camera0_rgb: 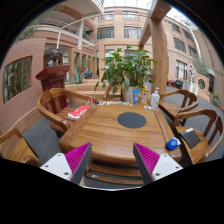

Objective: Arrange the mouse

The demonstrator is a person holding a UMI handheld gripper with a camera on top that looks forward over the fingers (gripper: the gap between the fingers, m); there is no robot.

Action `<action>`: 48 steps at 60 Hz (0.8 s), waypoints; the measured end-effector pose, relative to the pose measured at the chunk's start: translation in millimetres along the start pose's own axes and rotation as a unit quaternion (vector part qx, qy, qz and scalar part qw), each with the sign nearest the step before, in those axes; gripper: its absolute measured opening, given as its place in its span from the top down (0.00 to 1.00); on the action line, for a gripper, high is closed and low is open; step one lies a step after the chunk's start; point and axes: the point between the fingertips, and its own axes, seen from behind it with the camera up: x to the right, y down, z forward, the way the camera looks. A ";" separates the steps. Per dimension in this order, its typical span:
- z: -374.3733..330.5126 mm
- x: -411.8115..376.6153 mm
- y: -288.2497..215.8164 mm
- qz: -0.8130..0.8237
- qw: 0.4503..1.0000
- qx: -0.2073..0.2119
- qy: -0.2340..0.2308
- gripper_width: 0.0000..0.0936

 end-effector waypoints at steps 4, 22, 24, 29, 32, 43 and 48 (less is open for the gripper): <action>-0.7 7.7 14.5 0.008 1.000 -0.020 0.008 0.09; 50.3 145.3 92.1 0.074 0.990 -0.073 0.099 0.09; 57.0 163.8 94.5 0.084 0.988 -0.071 0.110 0.08; 76.1 208.1 97.2 0.105 0.983 -0.064 0.138 0.09; 87.9 231.5 96.5 0.113 0.981 -0.056 0.150 0.09; 135.6 293.0 99.9 0.130 0.974 -0.051 0.177 0.09; 154.3 309.0 99.2 0.137 0.972 -0.051 0.182 0.09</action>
